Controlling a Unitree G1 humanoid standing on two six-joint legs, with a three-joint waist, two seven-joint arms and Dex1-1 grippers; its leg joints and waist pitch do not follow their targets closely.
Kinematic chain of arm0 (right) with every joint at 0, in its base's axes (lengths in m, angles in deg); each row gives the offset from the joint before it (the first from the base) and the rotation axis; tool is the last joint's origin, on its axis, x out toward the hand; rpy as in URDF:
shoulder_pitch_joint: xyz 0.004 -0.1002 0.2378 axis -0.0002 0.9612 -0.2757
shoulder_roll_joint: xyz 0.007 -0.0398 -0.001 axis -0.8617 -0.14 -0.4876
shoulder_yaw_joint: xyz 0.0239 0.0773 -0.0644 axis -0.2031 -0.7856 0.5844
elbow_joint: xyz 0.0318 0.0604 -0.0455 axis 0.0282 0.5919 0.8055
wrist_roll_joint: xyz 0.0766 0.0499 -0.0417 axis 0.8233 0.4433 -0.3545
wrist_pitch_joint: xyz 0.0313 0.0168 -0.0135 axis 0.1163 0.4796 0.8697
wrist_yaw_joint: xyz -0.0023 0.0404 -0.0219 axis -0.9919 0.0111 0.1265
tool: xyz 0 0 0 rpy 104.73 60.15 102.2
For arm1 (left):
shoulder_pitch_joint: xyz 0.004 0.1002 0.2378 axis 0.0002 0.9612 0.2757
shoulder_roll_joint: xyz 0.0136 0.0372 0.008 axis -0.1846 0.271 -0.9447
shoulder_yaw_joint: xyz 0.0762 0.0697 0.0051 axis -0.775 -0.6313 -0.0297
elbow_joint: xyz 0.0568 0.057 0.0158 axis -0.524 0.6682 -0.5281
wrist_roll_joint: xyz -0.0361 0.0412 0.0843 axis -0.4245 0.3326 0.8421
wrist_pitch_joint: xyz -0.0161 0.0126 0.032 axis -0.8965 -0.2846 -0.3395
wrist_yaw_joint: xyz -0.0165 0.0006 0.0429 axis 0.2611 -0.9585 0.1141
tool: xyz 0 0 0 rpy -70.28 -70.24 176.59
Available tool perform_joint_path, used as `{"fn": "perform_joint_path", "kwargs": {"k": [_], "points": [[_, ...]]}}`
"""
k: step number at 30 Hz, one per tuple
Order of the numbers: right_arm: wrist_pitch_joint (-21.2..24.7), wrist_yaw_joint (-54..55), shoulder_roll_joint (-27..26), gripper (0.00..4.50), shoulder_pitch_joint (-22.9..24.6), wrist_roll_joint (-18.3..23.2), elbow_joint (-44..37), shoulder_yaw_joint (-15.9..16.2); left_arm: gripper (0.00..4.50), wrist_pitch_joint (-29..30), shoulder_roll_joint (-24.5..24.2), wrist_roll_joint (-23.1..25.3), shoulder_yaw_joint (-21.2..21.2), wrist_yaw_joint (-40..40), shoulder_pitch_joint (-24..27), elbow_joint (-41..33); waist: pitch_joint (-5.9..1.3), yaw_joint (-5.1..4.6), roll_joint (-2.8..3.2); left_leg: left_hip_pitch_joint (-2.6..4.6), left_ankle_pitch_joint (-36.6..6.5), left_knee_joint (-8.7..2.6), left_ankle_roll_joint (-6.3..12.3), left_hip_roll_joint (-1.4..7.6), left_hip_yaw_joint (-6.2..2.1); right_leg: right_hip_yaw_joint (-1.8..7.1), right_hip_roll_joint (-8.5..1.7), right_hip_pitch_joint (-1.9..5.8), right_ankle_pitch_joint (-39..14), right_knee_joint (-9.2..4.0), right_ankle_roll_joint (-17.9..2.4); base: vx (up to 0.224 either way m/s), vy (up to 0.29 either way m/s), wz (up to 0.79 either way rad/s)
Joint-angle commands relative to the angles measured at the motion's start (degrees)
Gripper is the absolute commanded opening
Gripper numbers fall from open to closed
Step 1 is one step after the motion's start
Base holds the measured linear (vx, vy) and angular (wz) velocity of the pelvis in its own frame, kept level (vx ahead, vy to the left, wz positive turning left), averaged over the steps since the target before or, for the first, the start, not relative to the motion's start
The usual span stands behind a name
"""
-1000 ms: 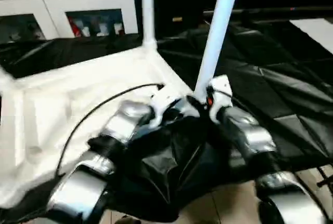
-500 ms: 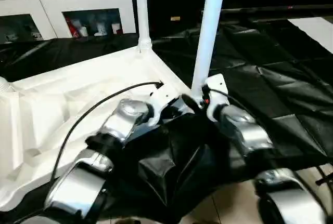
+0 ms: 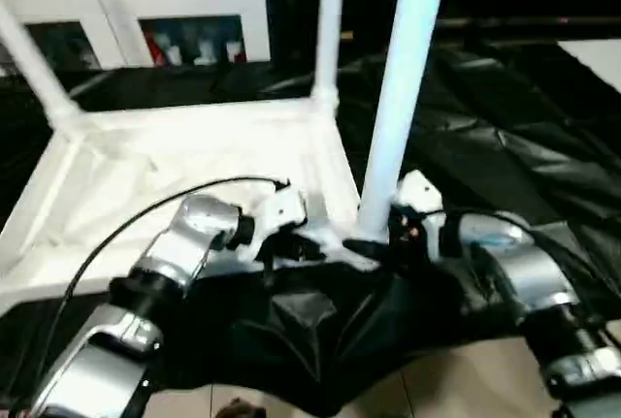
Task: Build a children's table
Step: Rotate leg to tighten
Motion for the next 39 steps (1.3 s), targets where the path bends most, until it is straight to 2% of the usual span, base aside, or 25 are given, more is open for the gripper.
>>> {"fn": "perform_joint_path", "kwargs": {"k": [1,7,13,14,15,16,18,19,20,21,25,26,27,28,29,30,31,34,39], "points": [[0.8,-0.9,0.4,3.37,0.2,1.0,-1.6,0.1,0.0,-0.3,0.0,-1.5,-1.4,-3.5,0.0,-3.1,-4.06,-0.2,-0.39,1.35,-10.9,-3.72,2.82,1.91,-0.68,2.8,-4.43,2.26,-9.3,-4.58,-12.9,0.0,0.0,0.0],[2.7,-1.6,0.0,2.87,1.1,1.9,-2.8,0.8,0.0,-0.1,-0.3,-0.8,-1.2,-2.8,0.1,-2.8,-4.14,0.13,-0.47,1.23,-9.4,-3.62,2.94,1.79,-0.66,2.78,-4.41,2.32,-7.6,-4.38,-13.1,0.0,0.0,0.0],[4.0,7.1,-4.2,2.73,0.7,-0.2,0.2,-0.7,0.0,3.0,3.2,0.2,0.9,5.5,-2.0,0.0,-3.87,-0.06,-0.67,1.43,-11.1,-3.75,1.59,1.57,-0.69,2.79,-4.52,2.11,-12.9,-4.97,-11.8,0.0,0.0,0.0],[4.8,16.3,-7.8,2.73,-0.6,-2.7,4.6,-1.7,0.0,5.1,5.8,1.3,2.1,12.2,-4.3,3.4,-3.81,-0.29,-0.63,1.38,-10.9,-3.79,0.98,1.56,-0.66,2.83,-4.43,1.93,-13.7,-4.96,-11.6,0.0,0.0,0.0],[5.2,20.7,-9.8,2.73,-1.3,-3.1,6.8,-2.7,0.0,5.7,7.0,1.9,2.6,15.4,-5.6,5.2,-3.7,-0.5,-0.55,1.67,-12.9,-3.86,-0.12,1.43,-0.83,2.71,-4.59,1.78,-16.8,-5.28,-11.3,0.0,0.0,0.0],[5.2,21.2,-10.1,2.72,-1.4,-3.2,7.1,-2.8,0.0,5.8,7.2,1.9,2.7,15.9,-5.7,5.4,-3.74,-0.75,-0.75,1.62,-13.0,-3.96,-0.6,1.36,-0.98,2.67,-4.65,1.99,-18.1,-5.46,-10.6,0.0,0.0,0.0],[5.8,30.6,-14.4,2.72,-3.3,-3.1,11.6,-5.3,0.0,7.3,9.9,2.6,4.3,23.4,-8.6,9.3,-3.85,-1.31,-0.45,1.72,-12.8,-3.9,-0.88,1.38,-0.92,2.8,-4.57,1.75,-16.6,-5.39,-10.9,0.0,0.0,0.0],[5.9,34.2,-15.9,2.72,-4.2,-3.1,13.6,-6.3,0.0,7.6,10.9,2.7,4.9,26.0,-9.6,10.8,-3.88,-1.38,-0.61,1.5,-12.5,-3.95,-0.81,1.31,-1.01,2.72,-4.51,2.03,-15.9,-5.34,-10.9,0.0,0.0,0.0],[5.7,34.8,-16.1,2.72,-4.4,-3.1,14.0,-6.4,0.0,7.6,11.0,2.7,5.0,26.4,-9.8,11.0,-3.99,-1.41,-0.37,1.41,-11.8,-3.92,-0.76,1.29,-1.02,2.73,-4.51,2.1,-14.8,-5.18,-11.1,0.0,0.0,0.0],[3.6,40.2,-18.6,2.72,-6.7,-3.4,18.0,-7.2,0.0,7.8,12.9,2.9,5.7,30.5,-11.4,13.0,-4.09,-1.5,-0.18,1.46,-11.3,-3.76,-0.33,1.26,-0.9,2.82,-4.52,2.04,-12.2,-5.12,-11.6,0.0,0.0,0.0],[0.8,44.0,-21.8,2.72,-9.6,-2.8,22.1,-8.7,0.0,6.8,14.6,3.4,5.6,32.3,-12.4,14.0,-4.5,-1.53,-0.23,1.05,-8.1,-3.55,0.97,1.16,-0.88,2.72,-4.44,2.65,-5.6,-4.49,-12.9,0.0,0.0,0.0],[0.8,44.0,-21.8,3.07,-9.6,-2.8,22.1,-8.7,0.0,6.8,14.6,3.4,5.6,32.3,-12.4,14.0,-4.56,-1.54,-0.17,1.1,-7.7,-3.5,1.32,1.19,-0.84,2.72,-4.4,2.58,-4.4,-4.34,-13.2,0.0,0.0,0.0],[0.3,44.0,-22.9,3.07,-10.5,-2.7,22.9,-9.6,0.0,5.7,15.0,3.6,5.2,31.5,-12.4,14.0,-4.51,-1.5,-0.18,1.02,-7.2,-3.51,2.03,1.23,-0.84,2.68,-4.4,2.72,-2.7,-4.24,-13.6,0.0,0.0,0.0],[0.2,43.9,-23.0,3.28,-10.6,-2.7,23.0,-9.7,0.0,5.6,15.0,3.6,5.2,31.2,-12.4,14.0,-4.57,-1.5,-0.23,0.99,-6.7,-3.48,2.59,1.23,-0.84,2.65,-4.38,2.82,-1.4,-4.05,-14.0,0.0,0.0,0.0],[-0.1,42.9,-23.4,3.44,-11.2,-2.9,23.1,-9.8,0.0,4.2,15.1,3.6,4.9,30.0,-12.1,13.8,-4.53,-1.51,-0.37,1.05,-6.7,-3.51,3.04,1.3,-0.8,2.62,-4.41,2.8,-1.0,-4.1,-14.3,0.0,0.0,0.0],[-0.1,42.9,-23.4,3.51,-11.2,-2.9,23.1,-9.8,0.0,4.2,15.1,3.6,4.9,30.0,-12.1,13.8,-4.47,-1.48,-0.25,1.11,-7.1,-3.55,3.17,1.33,-0.79,2.61,-4.44,2.82,-1.4,-4.13,-14.4,0.0,0.0,0.0],[-0.7,41.7,-23.0,3.51,-11.5,-3.5,23.0,-9.1,0.0,2.8,14.8,3.2,4.4,28.0,-11.6,13.5,-4.42,-1.51,-0.45,1.13,-7.3,-3.56,3.24,1.34,-0.75,2.62,-4.45,2.82,-1.8,-4.19,-14.4,0.0,0.0,0.0],[-1.2,39.8,-22.3,3.86,-11.6,-3.4,22.9,-8.6,0.0,2.2,14.2,2.7,4.1,26.1,-10.9,13.0,-4.39,-1.54,-0.39,1.16,-8.0,-3.58,3.2,1.36,-0.75,2.68,-4.55,2.87,-3.1,-4.29,-14.3,0.0,0.0,0.0],[-3.3,31.1,-18.1,3.86,-10.4,-4.4,20.9,-6.0,0.0,1.2,11.9,2.5,3.1,21.0,-8.9,11.3,-4.39,-1.81,-0.34,0.99,-7.5,-3.49,3.81,1.4,-0.78,2.64,-4.54,3.1,-1.9,-4.14,-14.9,0.0,0.0,0.0]]}}
